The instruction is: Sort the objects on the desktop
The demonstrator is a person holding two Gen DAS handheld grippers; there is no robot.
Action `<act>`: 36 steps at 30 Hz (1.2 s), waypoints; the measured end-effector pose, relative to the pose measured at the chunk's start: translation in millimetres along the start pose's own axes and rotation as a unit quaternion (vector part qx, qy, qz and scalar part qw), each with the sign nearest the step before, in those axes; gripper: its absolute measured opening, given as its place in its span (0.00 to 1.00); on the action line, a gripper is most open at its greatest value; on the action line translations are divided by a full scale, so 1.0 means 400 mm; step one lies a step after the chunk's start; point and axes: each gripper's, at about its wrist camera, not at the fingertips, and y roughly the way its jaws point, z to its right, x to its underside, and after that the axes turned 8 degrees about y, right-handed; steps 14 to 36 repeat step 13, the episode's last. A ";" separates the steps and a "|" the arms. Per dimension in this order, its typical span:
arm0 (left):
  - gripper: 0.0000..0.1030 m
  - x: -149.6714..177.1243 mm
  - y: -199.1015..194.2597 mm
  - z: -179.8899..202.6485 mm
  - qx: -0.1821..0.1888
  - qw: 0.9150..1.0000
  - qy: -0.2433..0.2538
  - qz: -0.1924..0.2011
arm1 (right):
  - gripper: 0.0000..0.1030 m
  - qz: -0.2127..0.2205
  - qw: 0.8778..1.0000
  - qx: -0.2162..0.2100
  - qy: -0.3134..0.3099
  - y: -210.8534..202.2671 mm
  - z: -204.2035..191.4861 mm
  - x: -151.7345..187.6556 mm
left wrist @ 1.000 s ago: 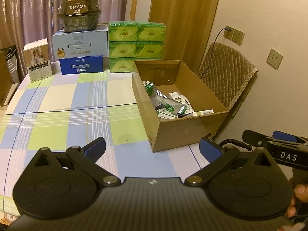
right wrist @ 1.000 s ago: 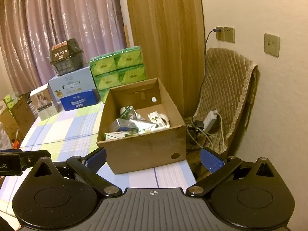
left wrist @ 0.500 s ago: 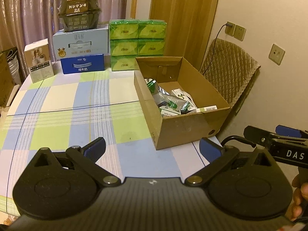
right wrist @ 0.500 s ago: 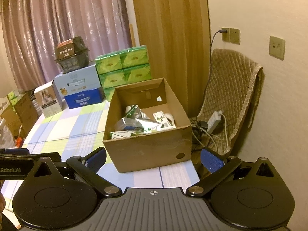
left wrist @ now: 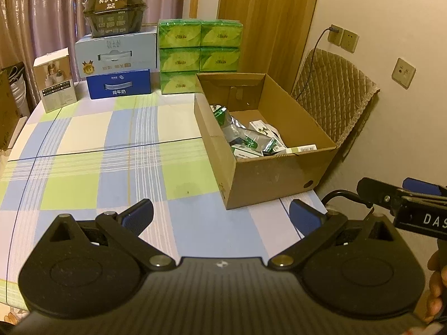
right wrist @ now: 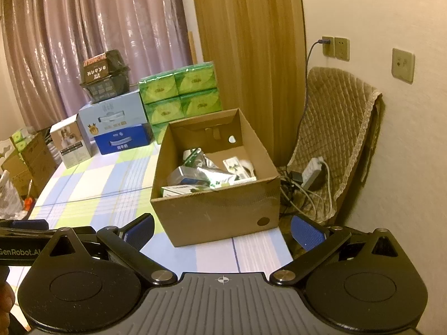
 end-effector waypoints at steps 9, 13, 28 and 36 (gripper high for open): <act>0.99 0.005 0.008 -0.004 0.007 1.000 -0.005 -0.009 | 0.98 -0.003 1.000 0.001 -0.002 0.002 0.002 0.008; 0.99 0.009 0.006 -0.008 0.005 1.000 -0.002 -0.003 | 0.98 -0.006 1.000 0.002 -0.002 0.005 -0.002 0.014; 0.99 0.009 0.006 -0.008 0.005 1.000 -0.002 -0.003 | 0.98 -0.006 1.000 0.002 -0.002 0.005 -0.002 0.014; 0.99 0.009 0.006 -0.008 0.005 1.000 -0.002 -0.003 | 0.98 -0.006 1.000 0.002 -0.002 0.005 -0.002 0.014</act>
